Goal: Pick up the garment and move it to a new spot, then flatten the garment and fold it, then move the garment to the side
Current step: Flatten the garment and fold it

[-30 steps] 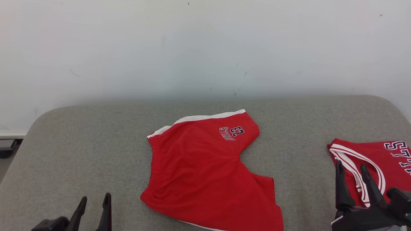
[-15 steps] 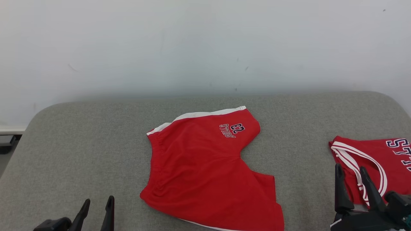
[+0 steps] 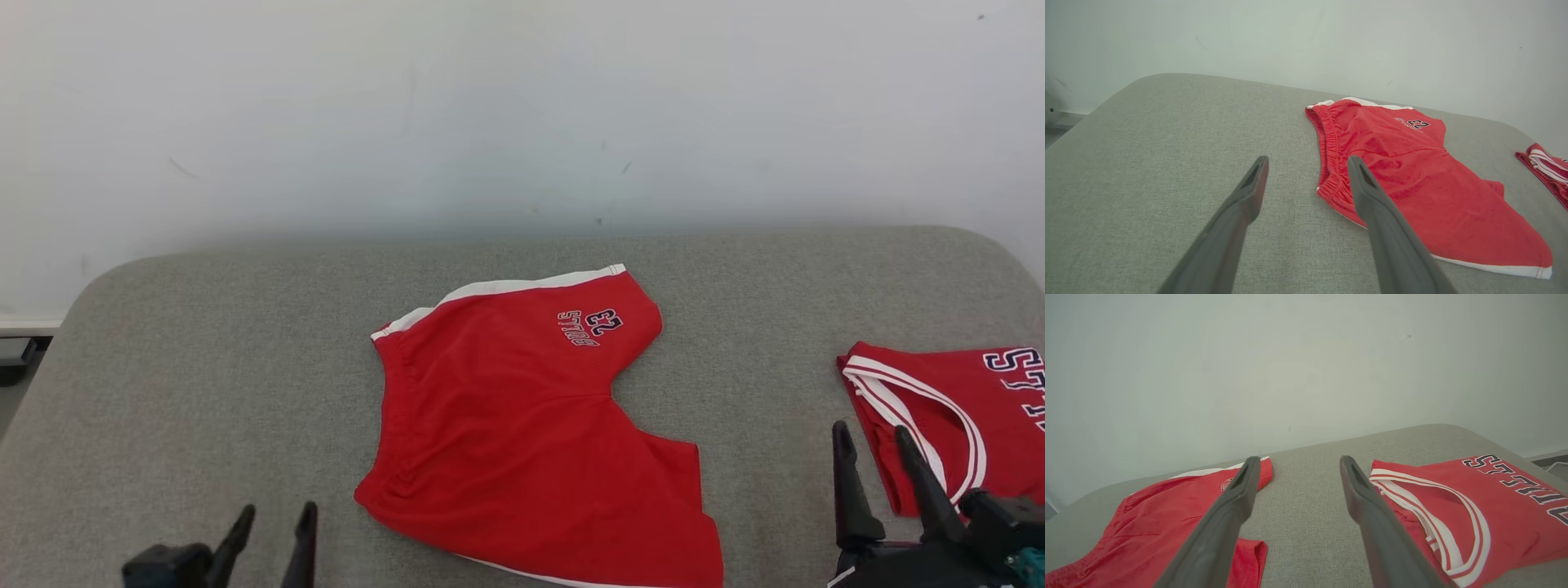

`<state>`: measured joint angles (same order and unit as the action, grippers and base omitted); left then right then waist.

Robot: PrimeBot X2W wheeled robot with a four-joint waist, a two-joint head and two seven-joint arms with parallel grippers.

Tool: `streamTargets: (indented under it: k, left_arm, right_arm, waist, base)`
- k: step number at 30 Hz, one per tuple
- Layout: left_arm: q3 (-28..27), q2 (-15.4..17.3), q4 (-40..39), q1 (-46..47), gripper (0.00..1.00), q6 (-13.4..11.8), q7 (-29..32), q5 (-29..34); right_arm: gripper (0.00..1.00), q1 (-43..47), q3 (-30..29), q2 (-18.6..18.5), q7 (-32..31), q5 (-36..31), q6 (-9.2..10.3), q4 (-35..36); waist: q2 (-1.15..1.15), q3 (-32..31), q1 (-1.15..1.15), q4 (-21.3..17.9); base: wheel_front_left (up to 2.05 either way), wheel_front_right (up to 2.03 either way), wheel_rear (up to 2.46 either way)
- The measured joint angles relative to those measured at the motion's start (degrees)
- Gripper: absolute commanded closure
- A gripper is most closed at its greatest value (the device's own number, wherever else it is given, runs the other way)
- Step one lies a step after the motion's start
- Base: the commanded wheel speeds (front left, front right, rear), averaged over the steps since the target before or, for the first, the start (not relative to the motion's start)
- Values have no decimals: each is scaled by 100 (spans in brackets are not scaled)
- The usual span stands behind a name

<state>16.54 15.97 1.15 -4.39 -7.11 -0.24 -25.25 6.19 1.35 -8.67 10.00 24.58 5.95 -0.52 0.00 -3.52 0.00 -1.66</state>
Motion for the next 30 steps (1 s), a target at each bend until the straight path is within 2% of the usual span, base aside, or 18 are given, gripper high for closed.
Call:
streamTargets:
  k: [2,7,16,23,30]
  left_arm:
    - [268,47,8,63,0,20,182,140]
    - [816,221,417,844,0,479,823,309]
    - [1452,554,1449,1946,0,1291,1833,681]
    - [1917,829,1863,2417,0,1421,2193,989]
    - [2090,523,2226,3051,0,1426,2237,809]
  right_arm:
    - [0,47,124,-79,-134,-46,-46,1]
    - [0,154,772,-448,-959,-414,-286,-274]
    - [0,-2,1521,-583,-2180,-569,-614,-435]
    - [0,-108,1782,-590,-2706,-657,-748,-445]
    - [0,-359,1737,-654,-3014,-659,-748,-376]
  waist:
    - [0,14,-1,13]
    - [1,114,0,73]
    - [0,389,0,36]
    - [1,638,0,-70]
    - [1,1040,1,-81]
  base:
    - [0,0,0]
    - [0,0,0]
    - [0,0,0]
    - [0,0,0]
    - [0,0,0]
